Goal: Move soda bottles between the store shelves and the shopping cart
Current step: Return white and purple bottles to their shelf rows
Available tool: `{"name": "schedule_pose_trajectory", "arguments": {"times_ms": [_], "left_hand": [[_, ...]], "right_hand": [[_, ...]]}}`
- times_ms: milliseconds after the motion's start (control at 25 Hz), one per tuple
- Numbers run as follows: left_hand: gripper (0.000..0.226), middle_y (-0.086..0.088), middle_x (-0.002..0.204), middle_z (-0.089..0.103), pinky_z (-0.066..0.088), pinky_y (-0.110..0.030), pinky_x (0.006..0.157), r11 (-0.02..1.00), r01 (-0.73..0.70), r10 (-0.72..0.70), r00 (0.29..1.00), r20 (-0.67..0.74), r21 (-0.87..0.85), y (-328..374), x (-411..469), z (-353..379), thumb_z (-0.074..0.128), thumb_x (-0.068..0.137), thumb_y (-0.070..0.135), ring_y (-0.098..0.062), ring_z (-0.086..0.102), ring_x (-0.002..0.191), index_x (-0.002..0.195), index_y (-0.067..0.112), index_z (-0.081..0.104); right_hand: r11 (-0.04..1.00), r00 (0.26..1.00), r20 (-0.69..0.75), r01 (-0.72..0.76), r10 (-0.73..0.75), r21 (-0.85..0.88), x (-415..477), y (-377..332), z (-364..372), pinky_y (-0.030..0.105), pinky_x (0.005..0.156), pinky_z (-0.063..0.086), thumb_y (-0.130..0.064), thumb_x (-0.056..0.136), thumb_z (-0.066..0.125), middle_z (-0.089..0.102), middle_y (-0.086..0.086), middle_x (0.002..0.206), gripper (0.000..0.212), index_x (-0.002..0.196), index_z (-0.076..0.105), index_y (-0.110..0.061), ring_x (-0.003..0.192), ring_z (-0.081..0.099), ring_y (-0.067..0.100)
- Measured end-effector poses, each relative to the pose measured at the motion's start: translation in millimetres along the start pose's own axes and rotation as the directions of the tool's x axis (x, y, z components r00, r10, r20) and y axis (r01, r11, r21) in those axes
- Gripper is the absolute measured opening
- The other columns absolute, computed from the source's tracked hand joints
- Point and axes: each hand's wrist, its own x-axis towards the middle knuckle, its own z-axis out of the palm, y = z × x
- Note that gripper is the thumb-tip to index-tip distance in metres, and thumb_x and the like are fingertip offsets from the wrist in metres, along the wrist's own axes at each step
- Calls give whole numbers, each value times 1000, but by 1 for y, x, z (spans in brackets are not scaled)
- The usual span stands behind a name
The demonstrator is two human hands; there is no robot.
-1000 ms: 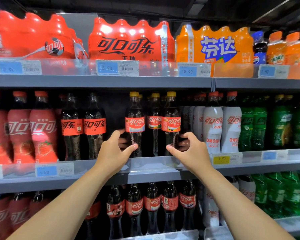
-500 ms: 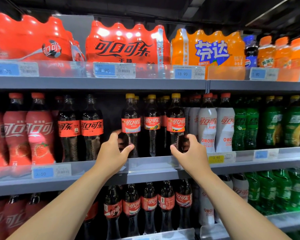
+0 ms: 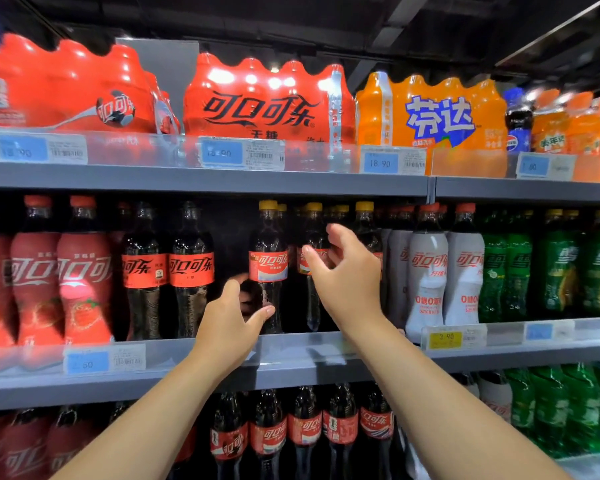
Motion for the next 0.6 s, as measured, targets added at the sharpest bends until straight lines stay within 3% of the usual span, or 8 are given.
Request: {"name": "schedule_pose_trajectory", "arguments": {"times_ms": [80, 160, 320, 360, 440, 520, 600], "left_hand": [[56, 9, 88, 61, 40, -21, 59, 999, 20, -20, 1000, -15, 32, -2, 1, -1, 74, 88, 42, -11, 60, 76, 129, 16, 47], [48, 7, 74, 59, 35, -19, 50, 997, 45, -44, 999, -28, 56, -4, 3, -3, 74, 88, 42, -8, 56, 62, 118, 14, 47], [45, 6, 66, 58, 33, -15, 40, 997, 32, -31, 999, -16, 64, -5, 3, -6, 73, 89, 42, -6, 52, 49, 115, 17, 46], [46, 6, 66, 57, 35, -15, 41, 998, 24, -23, 1000, -13, 58, -5, 3, -6, 73, 89, 41, -6, 52, 49, 117, 16, 47], [48, 6, 65, 55, 39, -12, 44, 999, 7, -6, 1000, -14, 43, -6, 3, -5, 74, 89, 40, -6, 50, 48, 119, 13, 48], [50, 8, 65, 54, 38, -12, 45, 999, -3, 3, 1000, -16, 32, -7, 3, -5, 74, 89, 40, -6, 49, 50, 122, 13, 48], [53, 11, 68, 54, 36, -14, 44, 1000, -17, 17, 1000, -11, 26, -8, 4, -4, 73, 89, 40, -4, 49, 54, 127, 14, 47]], "right_hand": [[999, 999, -10, -49, 49, -6, 12, -4, 16, 29, 103, 49, -28, 89, 77, 67, 10, 130, 55, 135, 59, -4, 123, 61, 22], [993, 993, -18, -120, 120, -10, 20, -7, 30, 26, 89, 48, -31, 88, 78, 67, 11, 121, 54, 130, 57, -4, 113, 62, 25], [974, 973, -54, -224, 222, -21, 33, -8, 51, 22, 75, 42, -33, 88, 78, 65, 14, 115, 59, 132, 52, -5, 103, 64, 27], [975, 973, -69, -221, 218, -35, 35, -7, 54, 25, 75, 46, -32, 88, 78, 65, 15, 114, 58, 132, 51, -5, 102, 66, 29], [980, 979, -94, -188, 181, -68, 37, -4, 58, 35, 89, 52, -28, 89, 75, 65, 18, 119, 52, 130, 54, -3, 110, 64, 33], [989, 984, -137, -126, 114, -82, 38, -1, 63, 36, 97, 47, -20, 90, 74, 63, 20, 122, 37, 120, 63, -1, 114, 60, 35], [991, 981, -168, -111, 97, -73, 39, 2, 67, 34, 96, 45, -14, 89, 73, 63, 21, 121, 27, 112, 69, 1, 113, 60, 36]]}}
